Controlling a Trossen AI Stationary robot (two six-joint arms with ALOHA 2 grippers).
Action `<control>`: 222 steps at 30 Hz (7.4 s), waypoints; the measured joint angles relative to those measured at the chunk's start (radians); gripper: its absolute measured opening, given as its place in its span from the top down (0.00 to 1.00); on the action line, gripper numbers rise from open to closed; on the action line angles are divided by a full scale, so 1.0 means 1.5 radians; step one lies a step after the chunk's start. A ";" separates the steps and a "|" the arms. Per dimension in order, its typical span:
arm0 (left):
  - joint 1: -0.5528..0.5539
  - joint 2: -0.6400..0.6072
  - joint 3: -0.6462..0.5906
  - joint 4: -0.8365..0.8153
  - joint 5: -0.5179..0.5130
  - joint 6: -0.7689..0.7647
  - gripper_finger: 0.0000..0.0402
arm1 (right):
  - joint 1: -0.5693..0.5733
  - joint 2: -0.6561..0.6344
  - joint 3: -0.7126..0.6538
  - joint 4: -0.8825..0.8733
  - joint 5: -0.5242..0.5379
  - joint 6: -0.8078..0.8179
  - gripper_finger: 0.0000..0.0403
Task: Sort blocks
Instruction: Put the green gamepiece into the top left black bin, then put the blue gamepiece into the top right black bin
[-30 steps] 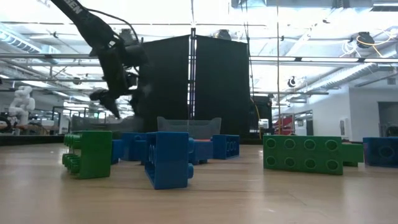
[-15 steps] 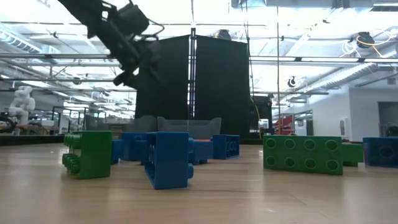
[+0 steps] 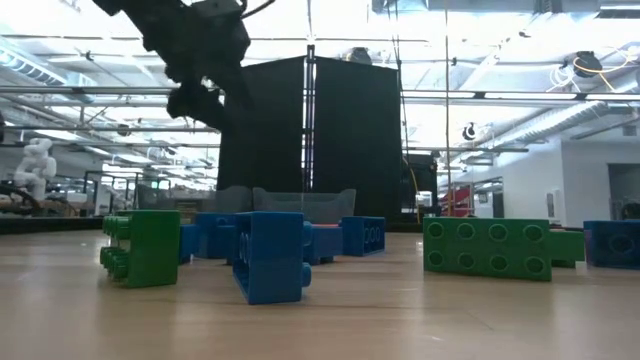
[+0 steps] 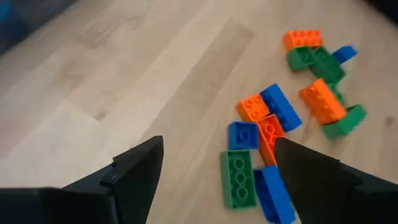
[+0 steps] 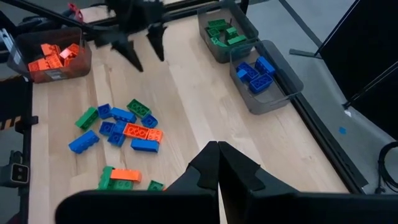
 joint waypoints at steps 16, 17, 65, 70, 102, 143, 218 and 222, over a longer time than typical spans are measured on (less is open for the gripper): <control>-0.192 0.181 0.000 0.022 -0.131 -0.120 0.23 | 0.000 0.000 0.000 0.005 0.000 0.050 1.00; -0.198 0.190 0.000 0.027 -0.132 -0.125 0.23 | 0.000 0.000 0.000 0.005 0.000 0.053 1.00; -0.187 0.327 0.000 0.126 -0.174 -0.142 0.70 | 0.000 0.000 0.000 -0.001 0.000 0.044 1.00; -0.187 0.298 0.005 0.105 -0.184 -0.143 0.70 | 0.000 0.000 0.000 -0.001 0.000 0.044 1.00; 0.159 -0.048 0.075 -0.274 -0.449 -0.127 0.70 | 0.000 0.000 0.000 0.000 0.003 0.037 1.00; 0.351 0.180 0.040 -0.144 -0.406 -0.282 0.70 | 0.000 0.000 0.000 -0.013 0.002 0.029 1.00; -0.109 0.341 0.043 0.275 -0.112 0.184 0.41 | 0.000 0.000 0.000 -0.006 0.002 0.048 1.00; -0.118 0.355 0.043 0.270 -0.112 0.184 0.41 | 0.000 0.000 0.000 -0.005 0.002 0.045 1.00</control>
